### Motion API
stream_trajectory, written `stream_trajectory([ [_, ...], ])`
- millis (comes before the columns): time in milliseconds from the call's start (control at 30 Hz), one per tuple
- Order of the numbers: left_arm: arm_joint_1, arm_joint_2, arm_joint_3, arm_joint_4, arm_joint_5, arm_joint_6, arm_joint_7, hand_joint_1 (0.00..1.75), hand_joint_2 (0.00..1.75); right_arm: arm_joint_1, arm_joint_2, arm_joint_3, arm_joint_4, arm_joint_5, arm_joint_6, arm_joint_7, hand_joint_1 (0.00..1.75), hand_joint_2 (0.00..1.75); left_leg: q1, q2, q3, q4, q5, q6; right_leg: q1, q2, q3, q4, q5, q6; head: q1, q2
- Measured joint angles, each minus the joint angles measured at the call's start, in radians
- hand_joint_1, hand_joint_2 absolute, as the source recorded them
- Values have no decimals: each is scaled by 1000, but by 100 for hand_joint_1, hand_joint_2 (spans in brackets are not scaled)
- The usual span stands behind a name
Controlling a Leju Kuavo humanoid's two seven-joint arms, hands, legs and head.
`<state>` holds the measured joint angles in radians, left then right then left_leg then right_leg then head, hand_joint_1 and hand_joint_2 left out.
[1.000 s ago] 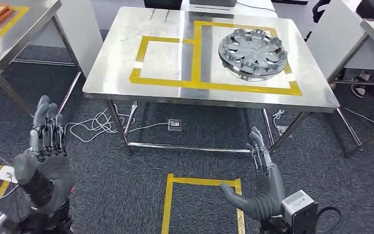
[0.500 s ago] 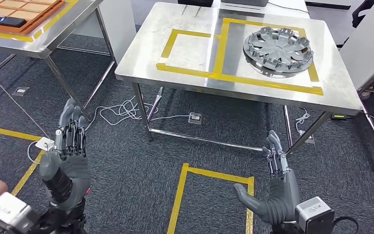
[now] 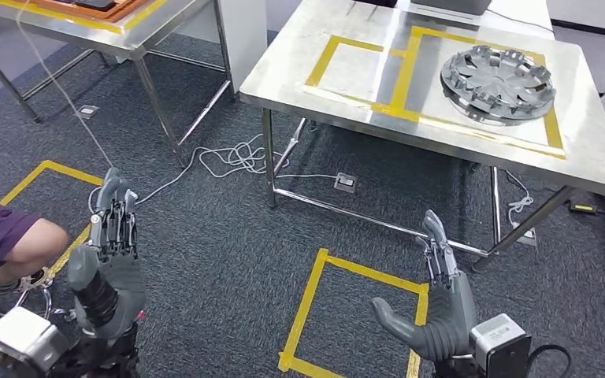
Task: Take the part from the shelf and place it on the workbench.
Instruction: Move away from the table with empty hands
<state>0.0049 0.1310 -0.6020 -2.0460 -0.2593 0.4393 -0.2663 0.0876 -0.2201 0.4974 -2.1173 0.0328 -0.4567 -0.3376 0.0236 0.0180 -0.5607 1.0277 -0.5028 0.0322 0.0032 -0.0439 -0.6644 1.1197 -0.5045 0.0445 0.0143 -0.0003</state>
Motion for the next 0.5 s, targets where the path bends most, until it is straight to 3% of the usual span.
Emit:
stream_trajectory([
  [67,0,-2,0,4,7,0,-5,0,0,3,-3,-1,0,0,-2,0,0,175,-2,-20,-23,1,25,5,-3,29,-18,114,-83,5,14,0],
  [100,0,-3,0,7,13,1,-9,0,0,3,-4,-2,0,0,-3,0,0,175,-3,-30,-37,2,38,5,-3,33,-17,153,-95,5,18,0],
  [133,0,-4,0,9,17,2,-14,0,0,3,-6,-2,0,0,-4,0,0,175,-3,-41,-53,4,52,4,-4,34,-4,163,-83,3,21,0],
  [200,0,-5,0,12,20,6,-22,0,0,3,-7,-2,-1,0,-6,0,0,175,-3,-61,-85,6,78,-1,-4,46,66,84,-31,-3,24,0],
  [267,0,-7,0,13,19,10,-27,0,0,1,-9,-2,-5,4,-8,1,0,175,-1,-79,-106,4,103,-9,-5,84,154,-49,-24,-13,24,0],
  [333,0,-8,0,13,17,13,-30,0,0,1,-11,-2,-10,12,-11,3,0,175,4,-94,-115,-4,127,-24,-1,109,188,-115,-40,-21,24,0],
  [367,0,-9,0,14,17,14,-31,0,0,1,-12,-2,-11,17,-14,7,0,175,7,-103,-116,-9,138,-32,3,103,188,-123,-34,-25,24,0],
  [433,2,-10,0,15,17,17,-33,0,0,0,-14,-1,-11,25,-19,13,0,87,8,-97,-122,-5,135,-43,3,78,178,-136,-14,-39,23,0],
  [500,3,-10,0,16,17,19,-33,0,0,0,-14,-1,-12,30,-24,17,0,0,4,-60,-146,59,62,-45,1,54,167,-149,9,-53,12,0],
])
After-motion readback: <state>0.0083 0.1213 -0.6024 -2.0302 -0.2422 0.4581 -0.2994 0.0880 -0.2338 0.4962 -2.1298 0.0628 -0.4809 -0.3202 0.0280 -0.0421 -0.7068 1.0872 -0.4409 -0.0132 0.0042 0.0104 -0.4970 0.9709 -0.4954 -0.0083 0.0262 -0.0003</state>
